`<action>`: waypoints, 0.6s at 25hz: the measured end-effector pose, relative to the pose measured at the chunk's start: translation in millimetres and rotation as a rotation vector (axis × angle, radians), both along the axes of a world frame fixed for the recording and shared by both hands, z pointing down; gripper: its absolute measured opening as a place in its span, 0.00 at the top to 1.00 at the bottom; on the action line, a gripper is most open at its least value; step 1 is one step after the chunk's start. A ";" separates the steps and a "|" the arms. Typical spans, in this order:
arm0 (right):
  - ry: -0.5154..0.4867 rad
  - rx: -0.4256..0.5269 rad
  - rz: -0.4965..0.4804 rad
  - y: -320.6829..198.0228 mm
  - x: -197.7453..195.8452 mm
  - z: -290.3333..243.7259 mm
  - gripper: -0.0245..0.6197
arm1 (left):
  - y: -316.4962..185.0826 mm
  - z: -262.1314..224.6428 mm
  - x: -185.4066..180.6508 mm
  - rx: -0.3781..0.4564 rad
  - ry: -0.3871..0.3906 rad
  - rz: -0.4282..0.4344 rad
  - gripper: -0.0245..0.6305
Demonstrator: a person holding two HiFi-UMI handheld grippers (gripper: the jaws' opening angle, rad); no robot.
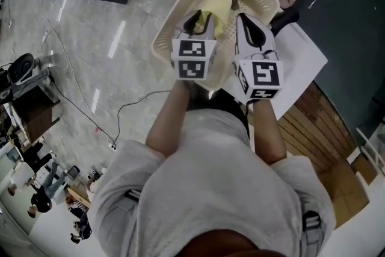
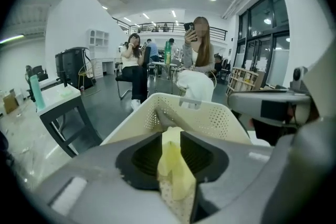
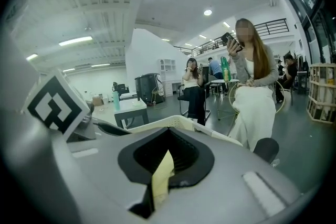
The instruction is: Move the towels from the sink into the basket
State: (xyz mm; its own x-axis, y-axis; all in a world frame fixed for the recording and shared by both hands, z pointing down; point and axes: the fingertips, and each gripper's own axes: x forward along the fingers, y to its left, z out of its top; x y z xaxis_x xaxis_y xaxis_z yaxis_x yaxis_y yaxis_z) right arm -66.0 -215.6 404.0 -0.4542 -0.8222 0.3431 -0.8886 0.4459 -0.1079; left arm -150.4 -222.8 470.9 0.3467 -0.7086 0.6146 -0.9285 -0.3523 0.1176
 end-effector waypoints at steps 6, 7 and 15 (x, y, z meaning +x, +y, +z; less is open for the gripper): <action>0.000 0.038 -0.034 16.3 -1.9 -17.0 0.95 | 22.1 -29.4 -5.3 0.080 -0.013 -0.048 0.79; -0.001 0.044 -0.040 19.5 -1.0 -20.2 0.95 | 26.3 -33.2 -3.2 0.088 -0.012 -0.049 0.79; 0.008 0.093 -0.055 41.5 11.2 -44.0 0.95 | 48.6 -74.8 15.7 0.200 -0.016 -0.067 0.93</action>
